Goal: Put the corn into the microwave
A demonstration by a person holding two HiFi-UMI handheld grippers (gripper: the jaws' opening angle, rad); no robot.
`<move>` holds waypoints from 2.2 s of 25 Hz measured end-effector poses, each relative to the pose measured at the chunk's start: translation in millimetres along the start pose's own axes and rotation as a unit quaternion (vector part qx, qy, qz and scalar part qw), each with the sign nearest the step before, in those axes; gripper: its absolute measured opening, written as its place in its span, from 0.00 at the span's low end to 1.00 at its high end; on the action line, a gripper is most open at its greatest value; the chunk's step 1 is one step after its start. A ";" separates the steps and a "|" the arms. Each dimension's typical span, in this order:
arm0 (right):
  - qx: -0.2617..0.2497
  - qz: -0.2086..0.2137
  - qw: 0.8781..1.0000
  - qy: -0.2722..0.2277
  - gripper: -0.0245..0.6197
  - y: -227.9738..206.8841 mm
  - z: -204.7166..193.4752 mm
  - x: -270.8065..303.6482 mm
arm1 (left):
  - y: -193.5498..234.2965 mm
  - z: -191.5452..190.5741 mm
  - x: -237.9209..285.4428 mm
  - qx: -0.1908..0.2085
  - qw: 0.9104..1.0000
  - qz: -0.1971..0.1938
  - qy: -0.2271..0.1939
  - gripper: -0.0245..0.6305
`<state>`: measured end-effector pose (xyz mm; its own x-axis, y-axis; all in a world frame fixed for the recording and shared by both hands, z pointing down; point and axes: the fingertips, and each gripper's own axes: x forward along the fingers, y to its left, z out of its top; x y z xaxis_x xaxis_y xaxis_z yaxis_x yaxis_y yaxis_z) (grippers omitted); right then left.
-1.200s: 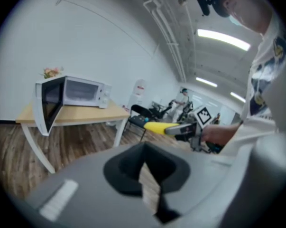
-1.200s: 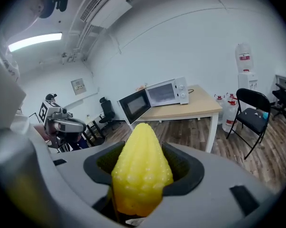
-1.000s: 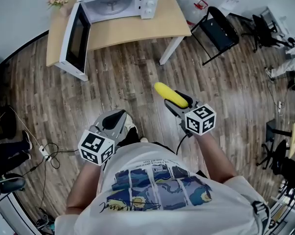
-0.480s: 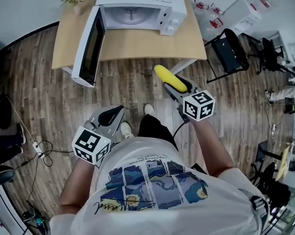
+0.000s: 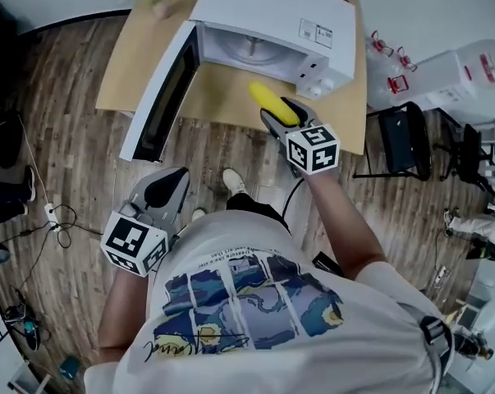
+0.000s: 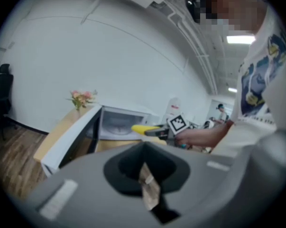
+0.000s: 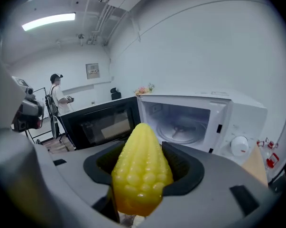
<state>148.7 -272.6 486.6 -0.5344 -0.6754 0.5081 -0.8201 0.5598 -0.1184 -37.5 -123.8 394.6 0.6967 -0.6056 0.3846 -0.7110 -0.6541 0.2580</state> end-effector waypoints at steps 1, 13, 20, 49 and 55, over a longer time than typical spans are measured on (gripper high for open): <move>-0.008 0.004 1.000 0.002 0.42 -7.2 4.7 13.0 | 3.5 4.8 5.6 -0.001 1.000 0.010 -0.002 0.05; -0.045 0.012 0.999 0.024 0.42 -64.2 16.5 144.3 | 46.6 23.3 22.8 -0.049 0.988 0.147 -0.024 0.05; -0.067 -0.006 0.997 0.032 0.42 -83.4 16.2 200.8 | 54.3 10.2 6.2 -0.080 0.974 0.212 -0.025 0.05; -0.159 -0.020 0.985 0.060 0.42 -104.7 30.3 276.4 | 69.1 -0.7 -21.8 -0.106 0.954 0.279 -0.019 0.05; -0.162 -0.019 0.985 0.065 0.42 -106.6 25.9 275.2 | 66.4 1.5 -25.9 -0.103 0.953 0.284 -0.027 0.05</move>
<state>83.7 -530.6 617.0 -0.4574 -0.6429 0.6144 -0.7194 0.6736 0.1692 -102.7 -152.3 400.5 0.1946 -0.8609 0.4700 -0.9744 -0.1147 0.1934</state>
